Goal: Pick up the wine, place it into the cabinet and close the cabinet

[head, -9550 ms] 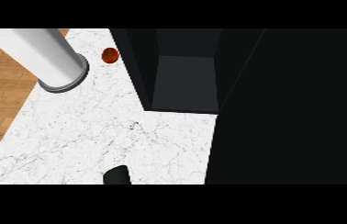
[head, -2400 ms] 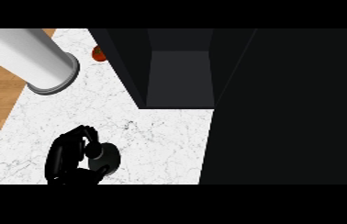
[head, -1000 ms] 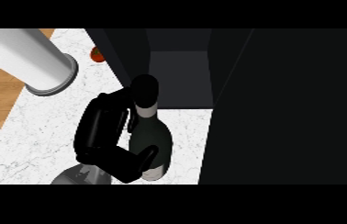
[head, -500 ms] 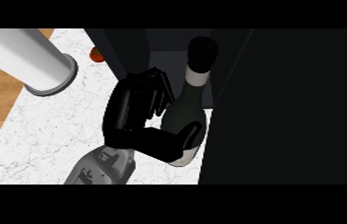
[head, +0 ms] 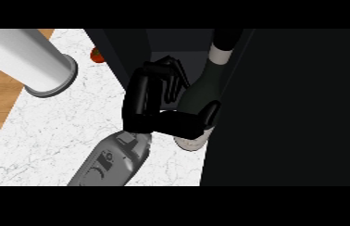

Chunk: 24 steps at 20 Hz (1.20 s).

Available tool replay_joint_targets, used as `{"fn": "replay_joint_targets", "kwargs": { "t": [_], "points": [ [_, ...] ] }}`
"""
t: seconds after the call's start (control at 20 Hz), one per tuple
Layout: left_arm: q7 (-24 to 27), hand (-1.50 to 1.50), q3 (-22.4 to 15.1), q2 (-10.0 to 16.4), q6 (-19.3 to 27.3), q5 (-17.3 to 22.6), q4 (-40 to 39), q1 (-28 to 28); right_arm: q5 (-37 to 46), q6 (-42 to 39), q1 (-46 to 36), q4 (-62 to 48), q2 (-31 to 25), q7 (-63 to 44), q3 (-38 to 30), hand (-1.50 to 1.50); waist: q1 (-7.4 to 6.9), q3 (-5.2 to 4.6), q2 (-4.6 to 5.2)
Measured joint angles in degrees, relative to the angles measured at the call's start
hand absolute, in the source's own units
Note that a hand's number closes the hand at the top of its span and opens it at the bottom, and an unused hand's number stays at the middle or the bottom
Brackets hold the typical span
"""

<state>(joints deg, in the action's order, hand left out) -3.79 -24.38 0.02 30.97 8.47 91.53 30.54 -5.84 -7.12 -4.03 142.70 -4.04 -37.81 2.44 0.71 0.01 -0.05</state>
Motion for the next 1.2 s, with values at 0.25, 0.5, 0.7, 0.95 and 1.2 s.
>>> {"fn": "replay_joint_targets", "kwargs": {
  "t": [0.25, 0.5, 0.7, 0.95, 1.2],
  "points": [
    [3.13, 1.5, 0.22, 0.05, 1.31, 1.85, -4.13, 1.47, -0.13, -0.73, 1.02, -0.09, 0.18, 1.16, -0.48, -1.5, 0.04, 0.0, 0.03],
    [7.32, 1.5, -2.91, 0.01, 5.63, 6.17, -6.97, 1.72, 0.1, 0.07, -0.95, -0.11, 0.39, -0.52, 0.89, -1.5, 0.13, -0.02, 0.04],
    [10.75, 1.5, -3.84, 0.0, 7.19, 9.49, -9.27, 1.76, 0.17, 0.09, -0.23, 0.14, 0.56, -0.43, 1.26, -1.5, 0.23, -0.02, 0.04],
    [15.03, 1.5, -4.0, 0.0, 5.99, 9.57, -13.56, 0.39, 0.56, 0.31, 0.06, -0.11, 0.95, 0.15, 1.65, -1.5, 0.0, -0.01, 0.04],
    [18.07, 1.5, -3.76, -0.01, 5.65, 8.04, -18.42, 0.9, 0.75, 0.79, -1.6, -0.24, 0.64, -0.8, 1.23, -1.5, -0.08, -0.02, 0.05]
  ]
}}
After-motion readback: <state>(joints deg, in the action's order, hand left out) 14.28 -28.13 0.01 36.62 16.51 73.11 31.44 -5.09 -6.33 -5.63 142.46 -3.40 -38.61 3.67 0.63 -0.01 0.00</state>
